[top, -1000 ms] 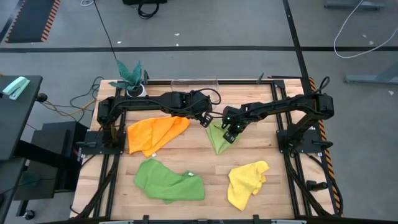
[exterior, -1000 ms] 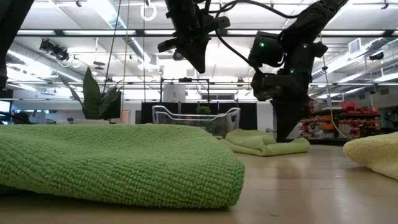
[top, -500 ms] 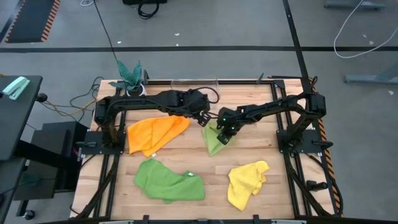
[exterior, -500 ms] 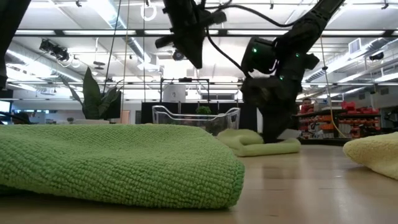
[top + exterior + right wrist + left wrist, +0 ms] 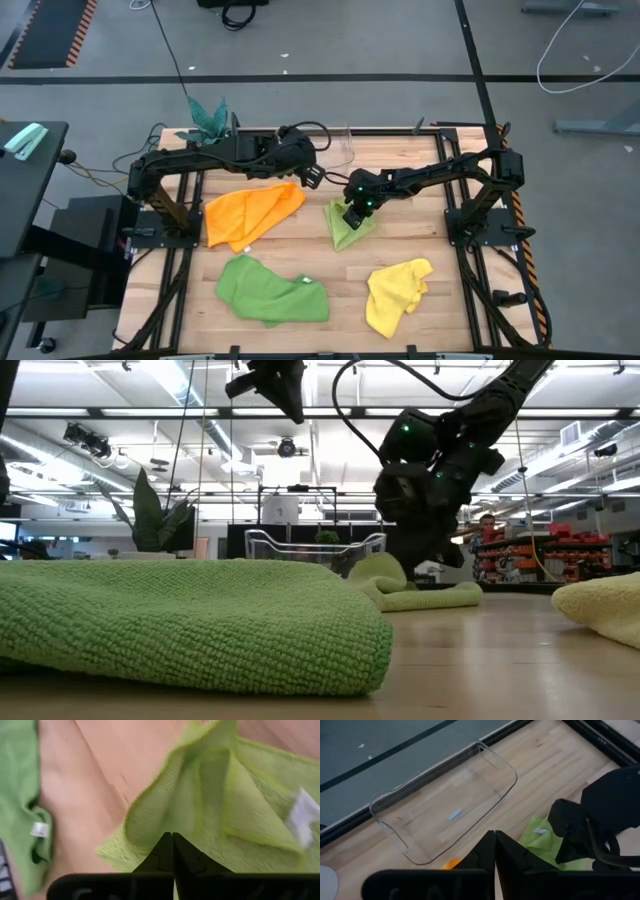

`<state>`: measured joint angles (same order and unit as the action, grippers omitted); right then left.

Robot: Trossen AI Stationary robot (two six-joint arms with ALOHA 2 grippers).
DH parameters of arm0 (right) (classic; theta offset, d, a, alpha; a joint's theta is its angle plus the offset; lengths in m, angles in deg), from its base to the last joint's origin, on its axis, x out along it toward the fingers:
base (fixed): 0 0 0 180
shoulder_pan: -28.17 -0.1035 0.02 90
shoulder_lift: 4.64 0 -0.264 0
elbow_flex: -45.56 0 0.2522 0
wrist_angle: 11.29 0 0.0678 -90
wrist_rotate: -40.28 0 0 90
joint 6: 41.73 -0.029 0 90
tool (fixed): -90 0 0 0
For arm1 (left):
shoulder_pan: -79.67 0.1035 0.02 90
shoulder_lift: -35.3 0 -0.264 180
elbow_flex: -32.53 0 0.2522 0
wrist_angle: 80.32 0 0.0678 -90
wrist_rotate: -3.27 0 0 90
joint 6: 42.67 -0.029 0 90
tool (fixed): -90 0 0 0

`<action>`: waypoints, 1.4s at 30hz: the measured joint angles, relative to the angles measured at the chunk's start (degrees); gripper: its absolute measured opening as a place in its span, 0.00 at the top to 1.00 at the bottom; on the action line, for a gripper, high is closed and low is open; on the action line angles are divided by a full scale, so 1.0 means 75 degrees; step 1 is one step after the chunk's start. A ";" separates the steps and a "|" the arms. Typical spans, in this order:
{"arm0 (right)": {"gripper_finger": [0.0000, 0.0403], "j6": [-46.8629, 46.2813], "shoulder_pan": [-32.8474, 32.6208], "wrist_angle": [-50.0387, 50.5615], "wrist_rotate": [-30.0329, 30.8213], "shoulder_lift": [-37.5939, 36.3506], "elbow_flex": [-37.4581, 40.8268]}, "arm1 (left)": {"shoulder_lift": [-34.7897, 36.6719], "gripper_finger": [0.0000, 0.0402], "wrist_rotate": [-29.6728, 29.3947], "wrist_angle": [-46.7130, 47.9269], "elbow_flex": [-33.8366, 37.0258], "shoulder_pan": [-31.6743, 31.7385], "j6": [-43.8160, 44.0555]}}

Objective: Fold microfiber towels
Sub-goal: Fold the light green microfiber cloth

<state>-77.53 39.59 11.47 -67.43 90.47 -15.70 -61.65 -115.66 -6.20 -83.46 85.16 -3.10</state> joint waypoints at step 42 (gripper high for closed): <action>1.00 0.1760 -0.0006 0.3983 0.1411 -0.0096 -0.1364 | -0.0020 0.97 -0.0354 0.1254 0.0000 -0.0388 0.0636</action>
<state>-64.33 39.54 41.34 -56.85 89.75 -25.93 -61.80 -118.32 3.20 -83.46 82.26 1.67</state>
